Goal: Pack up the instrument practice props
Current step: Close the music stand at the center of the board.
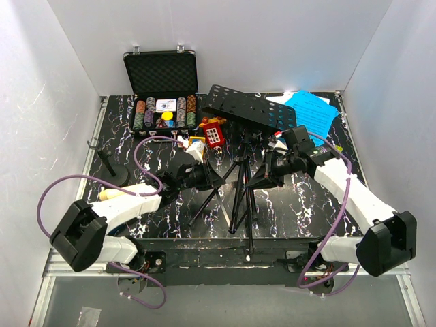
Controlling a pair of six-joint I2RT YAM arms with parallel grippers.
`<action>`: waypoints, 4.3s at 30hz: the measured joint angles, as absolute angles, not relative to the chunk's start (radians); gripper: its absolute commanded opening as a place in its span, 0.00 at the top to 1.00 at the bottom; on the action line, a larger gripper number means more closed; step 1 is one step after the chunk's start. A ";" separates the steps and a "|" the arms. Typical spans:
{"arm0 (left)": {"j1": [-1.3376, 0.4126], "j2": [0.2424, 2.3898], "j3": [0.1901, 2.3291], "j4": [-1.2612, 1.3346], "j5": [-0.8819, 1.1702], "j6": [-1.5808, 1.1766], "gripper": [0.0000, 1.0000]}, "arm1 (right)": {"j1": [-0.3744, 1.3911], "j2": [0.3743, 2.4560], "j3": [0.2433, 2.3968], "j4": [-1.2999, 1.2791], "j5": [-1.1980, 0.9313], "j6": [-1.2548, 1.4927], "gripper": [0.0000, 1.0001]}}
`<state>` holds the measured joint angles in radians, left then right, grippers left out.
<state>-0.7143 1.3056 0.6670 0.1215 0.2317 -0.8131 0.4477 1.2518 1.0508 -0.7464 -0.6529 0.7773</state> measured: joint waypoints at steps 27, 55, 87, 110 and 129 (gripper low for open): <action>-0.741 1.385 0.738 0.105 0.125 -0.885 1.00 | 0.546 1.488 1.128 -0.651 -0.607 0.751 0.99; -0.765 1.382 0.745 0.070 0.089 -0.894 1.00 | 0.583 1.590 1.176 -0.628 -0.588 0.651 0.55; -0.809 1.309 0.568 0.219 0.118 -0.891 1.00 | 0.500 1.217 0.876 -0.459 -0.392 0.677 0.11; -0.824 1.406 0.525 0.337 0.141 -0.900 1.00 | 0.490 1.625 0.815 -0.028 -0.523 0.836 0.39; -0.839 1.356 0.543 0.403 0.224 -0.862 0.32 | 0.485 1.691 0.860 -0.129 -0.477 0.728 0.54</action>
